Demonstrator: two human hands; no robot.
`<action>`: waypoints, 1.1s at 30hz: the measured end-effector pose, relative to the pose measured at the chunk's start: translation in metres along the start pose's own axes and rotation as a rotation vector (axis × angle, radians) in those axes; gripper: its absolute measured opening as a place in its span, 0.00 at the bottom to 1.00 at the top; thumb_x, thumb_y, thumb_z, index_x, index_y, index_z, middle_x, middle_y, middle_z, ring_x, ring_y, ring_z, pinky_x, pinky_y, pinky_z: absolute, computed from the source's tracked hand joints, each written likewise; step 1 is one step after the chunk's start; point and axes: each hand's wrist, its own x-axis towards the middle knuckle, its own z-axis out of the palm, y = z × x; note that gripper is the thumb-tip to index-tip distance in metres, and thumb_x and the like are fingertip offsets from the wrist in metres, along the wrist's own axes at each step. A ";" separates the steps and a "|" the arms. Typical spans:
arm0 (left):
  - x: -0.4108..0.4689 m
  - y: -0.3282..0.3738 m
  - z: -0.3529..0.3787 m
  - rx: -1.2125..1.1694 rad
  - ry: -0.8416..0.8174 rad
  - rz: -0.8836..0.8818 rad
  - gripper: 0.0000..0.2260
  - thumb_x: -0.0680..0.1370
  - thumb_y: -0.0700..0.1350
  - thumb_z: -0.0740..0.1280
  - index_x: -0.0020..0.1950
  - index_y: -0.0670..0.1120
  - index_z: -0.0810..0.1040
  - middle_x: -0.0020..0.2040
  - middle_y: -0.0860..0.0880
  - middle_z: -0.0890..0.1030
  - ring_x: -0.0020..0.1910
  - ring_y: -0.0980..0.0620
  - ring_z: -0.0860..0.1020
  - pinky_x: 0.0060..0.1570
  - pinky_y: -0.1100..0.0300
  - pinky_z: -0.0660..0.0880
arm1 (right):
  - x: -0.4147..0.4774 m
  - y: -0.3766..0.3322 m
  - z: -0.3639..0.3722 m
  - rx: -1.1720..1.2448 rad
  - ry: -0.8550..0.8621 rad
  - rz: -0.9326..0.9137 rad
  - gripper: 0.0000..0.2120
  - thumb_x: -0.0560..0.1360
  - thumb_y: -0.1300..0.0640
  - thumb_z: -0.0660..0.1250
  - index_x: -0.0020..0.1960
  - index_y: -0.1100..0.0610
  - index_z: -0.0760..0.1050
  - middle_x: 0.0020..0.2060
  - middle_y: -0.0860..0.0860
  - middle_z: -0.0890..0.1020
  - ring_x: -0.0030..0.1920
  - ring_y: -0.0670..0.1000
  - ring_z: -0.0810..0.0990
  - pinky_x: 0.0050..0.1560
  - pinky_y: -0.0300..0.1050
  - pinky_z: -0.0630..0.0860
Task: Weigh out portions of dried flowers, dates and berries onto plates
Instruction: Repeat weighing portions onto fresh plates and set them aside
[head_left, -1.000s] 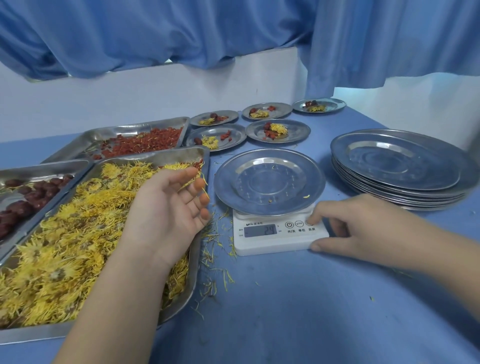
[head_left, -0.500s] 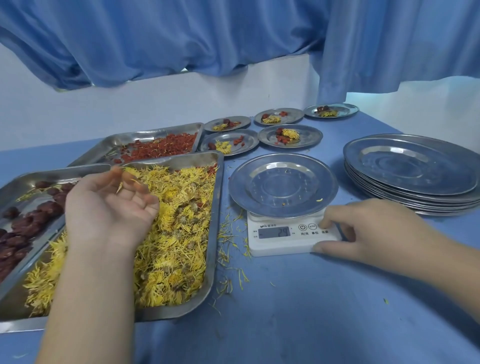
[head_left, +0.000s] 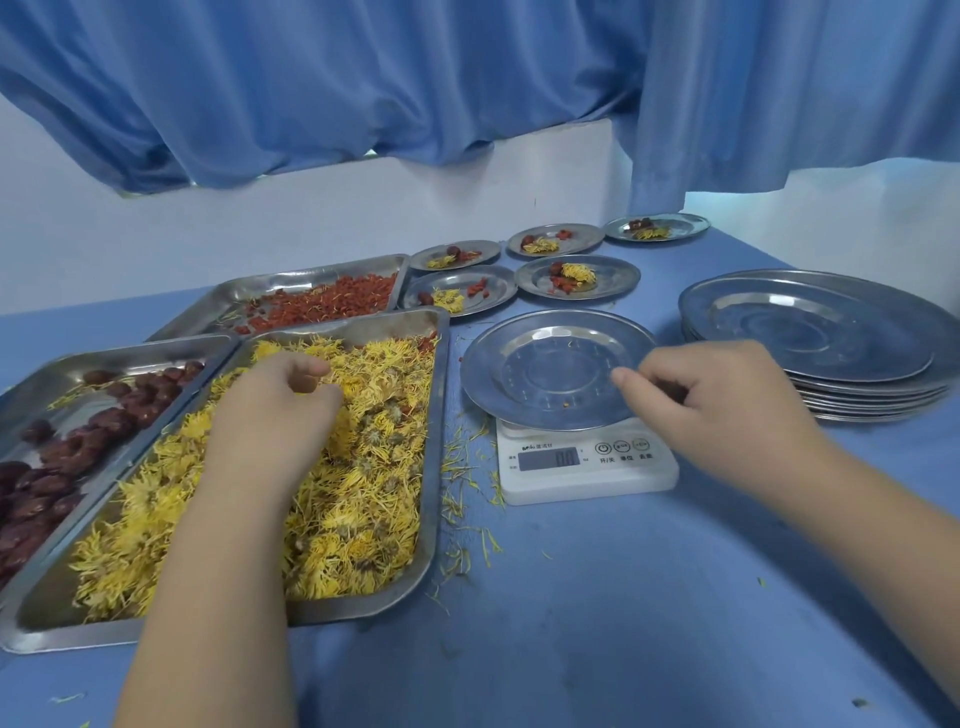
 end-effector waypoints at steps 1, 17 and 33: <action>0.001 -0.002 0.000 0.061 -0.052 -0.014 0.08 0.76 0.49 0.67 0.55 0.55 0.76 0.52 0.54 0.78 0.49 0.48 0.77 0.47 0.52 0.72 | -0.004 0.003 0.000 -0.009 0.005 -0.006 0.21 0.75 0.47 0.63 0.26 0.54 0.67 0.20 0.49 0.69 0.25 0.50 0.70 0.29 0.47 0.71; -0.004 -0.001 0.000 0.245 -0.144 -0.136 0.11 0.72 0.55 0.72 0.50 0.55 0.76 0.47 0.51 0.79 0.47 0.45 0.78 0.50 0.47 0.78 | -0.011 0.009 -0.002 0.116 -0.036 0.018 0.22 0.74 0.49 0.65 0.27 0.58 0.65 0.22 0.52 0.66 0.25 0.47 0.62 0.28 0.37 0.60; -0.009 0.008 0.002 0.063 0.000 -0.025 0.12 0.74 0.40 0.64 0.53 0.55 0.78 0.51 0.51 0.78 0.38 0.50 0.77 0.32 0.59 0.69 | -0.010 0.009 -0.006 0.155 -0.061 0.034 0.22 0.74 0.48 0.65 0.27 0.59 0.66 0.22 0.52 0.65 0.25 0.47 0.62 0.28 0.37 0.60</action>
